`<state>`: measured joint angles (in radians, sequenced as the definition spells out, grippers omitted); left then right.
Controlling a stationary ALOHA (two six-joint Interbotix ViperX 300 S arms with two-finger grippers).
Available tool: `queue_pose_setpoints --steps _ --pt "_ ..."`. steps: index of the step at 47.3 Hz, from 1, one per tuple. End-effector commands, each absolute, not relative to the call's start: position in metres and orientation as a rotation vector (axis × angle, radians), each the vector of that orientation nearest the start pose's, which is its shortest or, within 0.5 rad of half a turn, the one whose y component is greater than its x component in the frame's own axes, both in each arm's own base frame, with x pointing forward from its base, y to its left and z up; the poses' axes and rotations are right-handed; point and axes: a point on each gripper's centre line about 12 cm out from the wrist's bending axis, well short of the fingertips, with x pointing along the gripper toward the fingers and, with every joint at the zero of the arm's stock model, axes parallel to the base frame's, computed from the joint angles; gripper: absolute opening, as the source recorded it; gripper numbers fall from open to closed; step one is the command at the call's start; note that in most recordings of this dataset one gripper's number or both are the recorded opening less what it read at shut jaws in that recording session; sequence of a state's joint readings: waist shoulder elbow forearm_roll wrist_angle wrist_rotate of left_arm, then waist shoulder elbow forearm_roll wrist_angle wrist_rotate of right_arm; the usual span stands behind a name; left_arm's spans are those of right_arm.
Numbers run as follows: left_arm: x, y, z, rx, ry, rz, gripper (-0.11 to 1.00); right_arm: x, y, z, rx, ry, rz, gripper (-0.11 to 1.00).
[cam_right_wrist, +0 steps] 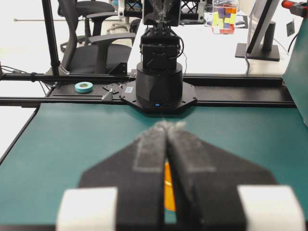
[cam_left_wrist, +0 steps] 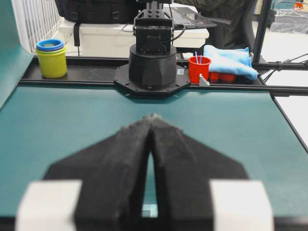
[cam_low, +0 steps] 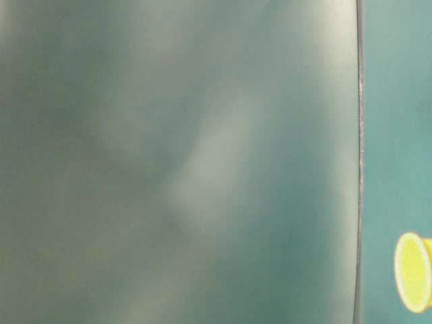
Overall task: Lift the orange block with right arm.
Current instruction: 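Start moving the right gripper inward from its rest position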
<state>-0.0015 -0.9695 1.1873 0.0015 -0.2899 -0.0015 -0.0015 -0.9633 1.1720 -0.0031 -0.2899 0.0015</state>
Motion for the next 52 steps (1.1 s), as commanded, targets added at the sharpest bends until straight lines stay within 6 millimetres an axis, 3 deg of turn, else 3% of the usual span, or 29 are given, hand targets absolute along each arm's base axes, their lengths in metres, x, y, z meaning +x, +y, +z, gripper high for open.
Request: queue_pose_setpoints --steps 1,25,42,52 --pt "0.202 -0.001 0.301 0.012 -0.074 -0.004 -0.01 0.202 -0.001 0.304 0.014 -0.103 -0.004 0.00" --pt "0.204 0.000 0.299 0.009 -0.014 -0.003 0.00 0.245 -0.001 0.326 0.063 0.038 -0.006 0.00" --pt "0.204 0.000 0.299 -0.008 -0.014 -0.003 0.00 0.282 0.000 0.325 0.184 0.102 -0.010 0.01" --pt "0.204 -0.001 0.299 -0.006 -0.014 -0.005 0.00 0.300 0.003 0.327 0.253 0.161 -0.011 0.32"
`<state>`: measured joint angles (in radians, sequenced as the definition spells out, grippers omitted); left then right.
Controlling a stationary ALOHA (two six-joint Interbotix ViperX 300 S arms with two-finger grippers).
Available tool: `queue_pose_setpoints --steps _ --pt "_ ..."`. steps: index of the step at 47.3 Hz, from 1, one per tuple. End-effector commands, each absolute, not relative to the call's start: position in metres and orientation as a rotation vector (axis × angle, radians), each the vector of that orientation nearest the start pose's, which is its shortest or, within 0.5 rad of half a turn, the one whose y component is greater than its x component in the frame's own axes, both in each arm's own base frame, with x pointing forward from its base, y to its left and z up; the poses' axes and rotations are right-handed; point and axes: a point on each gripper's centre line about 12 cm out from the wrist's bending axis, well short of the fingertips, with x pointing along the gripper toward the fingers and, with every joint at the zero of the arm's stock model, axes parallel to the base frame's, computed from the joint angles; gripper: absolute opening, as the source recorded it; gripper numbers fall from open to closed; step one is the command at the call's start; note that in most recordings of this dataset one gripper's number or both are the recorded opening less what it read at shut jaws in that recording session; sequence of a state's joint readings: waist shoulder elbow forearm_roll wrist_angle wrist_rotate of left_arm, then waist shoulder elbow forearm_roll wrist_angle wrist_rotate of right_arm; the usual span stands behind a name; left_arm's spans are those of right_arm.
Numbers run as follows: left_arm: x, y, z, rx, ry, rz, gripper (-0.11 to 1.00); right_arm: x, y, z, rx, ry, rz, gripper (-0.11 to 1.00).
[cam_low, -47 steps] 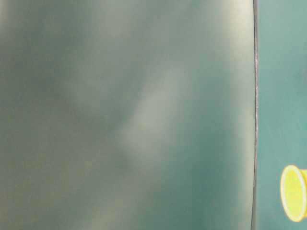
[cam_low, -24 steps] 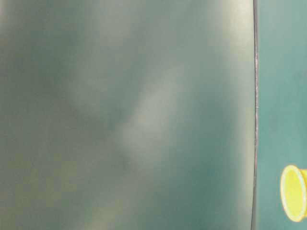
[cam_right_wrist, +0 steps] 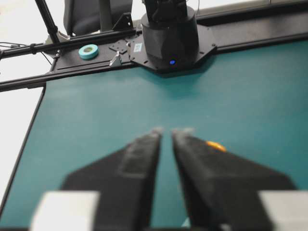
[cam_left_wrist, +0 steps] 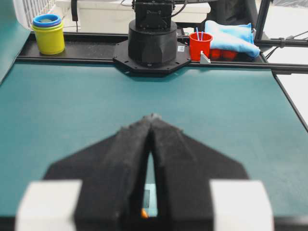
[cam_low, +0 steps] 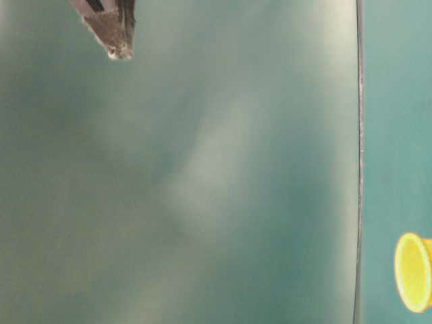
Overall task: Lift the orange block with right arm.
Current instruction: 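Start moving the right gripper inward from its rest position, then swing the open right gripper over the orange cube and descend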
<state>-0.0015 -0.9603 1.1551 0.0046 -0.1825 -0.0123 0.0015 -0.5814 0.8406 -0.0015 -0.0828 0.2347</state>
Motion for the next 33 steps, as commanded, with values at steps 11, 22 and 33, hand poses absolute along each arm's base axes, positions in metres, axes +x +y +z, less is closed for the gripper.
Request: queue_pose_setpoints --steps 11,22,33 --pt "0.204 0.000 0.299 0.000 -0.014 -0.003 0.00 0.321 0.005 0.322 0.348 0.293 -0.036 0.60" --pt "0.203 0.000 0.299 0.000 -0.015 -0.003 0.00 0.344 0.009 0.315 0.440 0.429 -0.072 0.61" --pt "0.203 -0.001 0.299 0.003 -0.015 -0.004 0.00 0.364 0.017 0.307 0.554 0.585 -0.128 0.61"
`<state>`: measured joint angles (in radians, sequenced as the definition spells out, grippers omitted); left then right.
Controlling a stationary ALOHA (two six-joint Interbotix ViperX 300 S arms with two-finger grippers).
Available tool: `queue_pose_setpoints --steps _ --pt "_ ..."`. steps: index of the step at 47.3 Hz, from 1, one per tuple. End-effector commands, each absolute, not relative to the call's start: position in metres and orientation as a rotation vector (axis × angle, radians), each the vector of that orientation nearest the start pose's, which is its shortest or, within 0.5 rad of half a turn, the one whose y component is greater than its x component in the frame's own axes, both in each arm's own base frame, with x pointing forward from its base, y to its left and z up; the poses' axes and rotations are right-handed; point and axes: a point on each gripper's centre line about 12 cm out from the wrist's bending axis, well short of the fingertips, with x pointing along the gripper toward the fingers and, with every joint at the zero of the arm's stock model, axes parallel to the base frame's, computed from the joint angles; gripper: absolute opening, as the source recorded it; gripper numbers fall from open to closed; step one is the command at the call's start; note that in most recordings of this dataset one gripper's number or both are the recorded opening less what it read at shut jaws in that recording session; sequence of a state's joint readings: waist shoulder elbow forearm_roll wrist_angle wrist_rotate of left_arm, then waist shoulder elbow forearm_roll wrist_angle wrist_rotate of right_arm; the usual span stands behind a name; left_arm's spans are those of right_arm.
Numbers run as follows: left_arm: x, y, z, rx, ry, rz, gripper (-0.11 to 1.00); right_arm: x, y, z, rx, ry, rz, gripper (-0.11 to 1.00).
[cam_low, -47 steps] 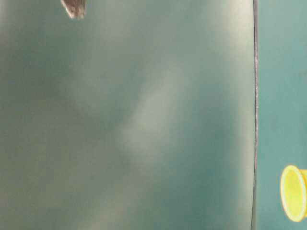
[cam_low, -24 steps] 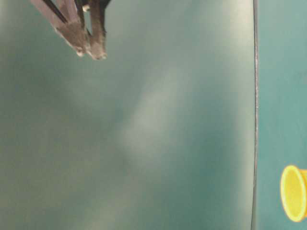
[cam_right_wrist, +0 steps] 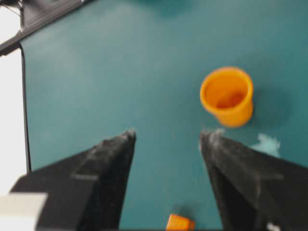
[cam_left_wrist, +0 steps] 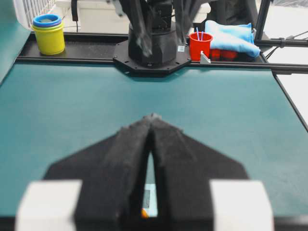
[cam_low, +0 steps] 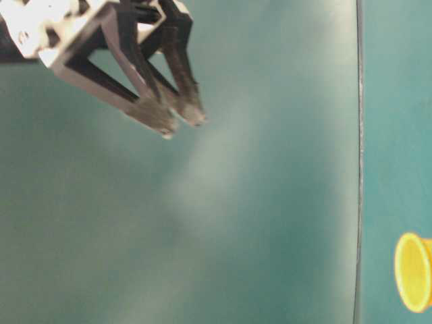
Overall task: Lift the orange block with right arm.
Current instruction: 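Swing the open right gripper over the orange cube and descend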
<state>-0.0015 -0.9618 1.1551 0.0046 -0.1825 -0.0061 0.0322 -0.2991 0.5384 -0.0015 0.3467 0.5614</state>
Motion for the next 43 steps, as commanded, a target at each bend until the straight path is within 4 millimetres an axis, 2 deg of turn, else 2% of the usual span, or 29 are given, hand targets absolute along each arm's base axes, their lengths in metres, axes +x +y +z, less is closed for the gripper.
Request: queue_pose_setpoints --steps 1,11,20,33,43 --pt "0.203 0.000 0.299 0.004 -0.014 -0.003 0.00 0.366 0.019 0.304 0.560 0.600 -0.131 0.61" --pt "0.204 0.000 0.298 0.009 -0.011 -0.003 0.00 0.385 0.027 0.293 0.607 0.738 -0.182 0.61" --pt "0.204 -0.001 0.299 0.011 -0.012 -0.004 0.00 0.403 0.039 0.281 0.578 0.871 -0.205 0.61" --pt "0.204 -0.001 0.298 0.011 -0.011 -0.004 0.00 0.420 0.070 0.242 0.521 1.034 -0.200 0.61" --pt "0.204 -0.001 0.298 0.009 -0.011 -0.004 0.00 0.420 0.075 0.214 0.476 1.113 -0.222 0.61"
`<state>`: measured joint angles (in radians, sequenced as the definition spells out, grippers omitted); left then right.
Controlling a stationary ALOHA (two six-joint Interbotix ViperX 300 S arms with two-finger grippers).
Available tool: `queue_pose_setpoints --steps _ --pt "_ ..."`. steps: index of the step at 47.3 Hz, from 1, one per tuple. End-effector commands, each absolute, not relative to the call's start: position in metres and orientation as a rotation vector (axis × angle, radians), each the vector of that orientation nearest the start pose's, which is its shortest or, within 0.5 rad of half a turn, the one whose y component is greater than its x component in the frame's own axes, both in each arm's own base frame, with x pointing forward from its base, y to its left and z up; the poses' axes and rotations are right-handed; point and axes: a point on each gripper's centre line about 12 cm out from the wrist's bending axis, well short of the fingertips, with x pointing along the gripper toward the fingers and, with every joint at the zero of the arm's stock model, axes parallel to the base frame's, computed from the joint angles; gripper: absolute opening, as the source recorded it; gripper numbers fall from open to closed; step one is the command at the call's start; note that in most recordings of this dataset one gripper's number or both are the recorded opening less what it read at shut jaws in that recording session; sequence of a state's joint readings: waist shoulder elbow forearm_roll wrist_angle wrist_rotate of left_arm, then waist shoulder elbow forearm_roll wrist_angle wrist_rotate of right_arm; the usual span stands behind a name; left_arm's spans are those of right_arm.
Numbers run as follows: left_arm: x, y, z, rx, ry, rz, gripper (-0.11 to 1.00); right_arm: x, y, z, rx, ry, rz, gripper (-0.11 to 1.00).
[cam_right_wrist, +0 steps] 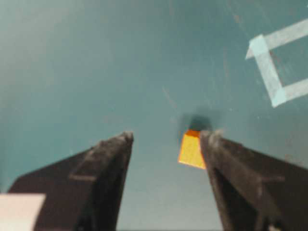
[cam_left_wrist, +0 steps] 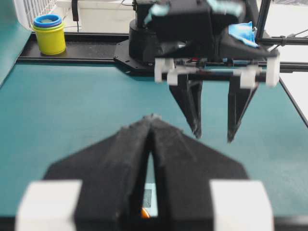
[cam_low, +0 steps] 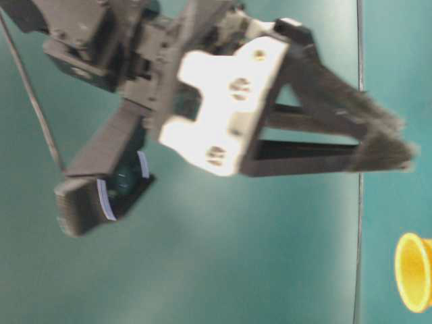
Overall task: Lift the orange block with right arm.
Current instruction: 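Swing the open right gripper over the orange cube and descend, then close the right gripper fingers around the orange cube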
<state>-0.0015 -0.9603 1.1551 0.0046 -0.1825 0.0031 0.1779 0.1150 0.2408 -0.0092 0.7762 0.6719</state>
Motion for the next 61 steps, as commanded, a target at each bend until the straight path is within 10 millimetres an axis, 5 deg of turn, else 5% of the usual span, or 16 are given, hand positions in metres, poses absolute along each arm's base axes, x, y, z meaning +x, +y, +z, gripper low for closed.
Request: queue_pose_setpoints --steps 1,16,35,61 --pt "0.204 -0.001 0.298 0.009 -0.009 -0.004 0.00 0.420 0.074 0.211 0.469 1.120 -0.228 0.61" --pt "0.204 0.000 0.298 0.009 -0.011 -0.003 0.00 0.413 0.072 0.175 0.481 1.184 -0.358 0.61" --pt "0.204 0.000 0.298 0.011 -0.011 -0.003 0.00 0.411 0.093 0.142 0.518 1.174 -0.338 0.62" --pt "0.204 -0.001 0.298 0.009 -0.009 -0.004 0.00 0.412 0.085 0.124 0.455 1.165 -0.339 0.62"
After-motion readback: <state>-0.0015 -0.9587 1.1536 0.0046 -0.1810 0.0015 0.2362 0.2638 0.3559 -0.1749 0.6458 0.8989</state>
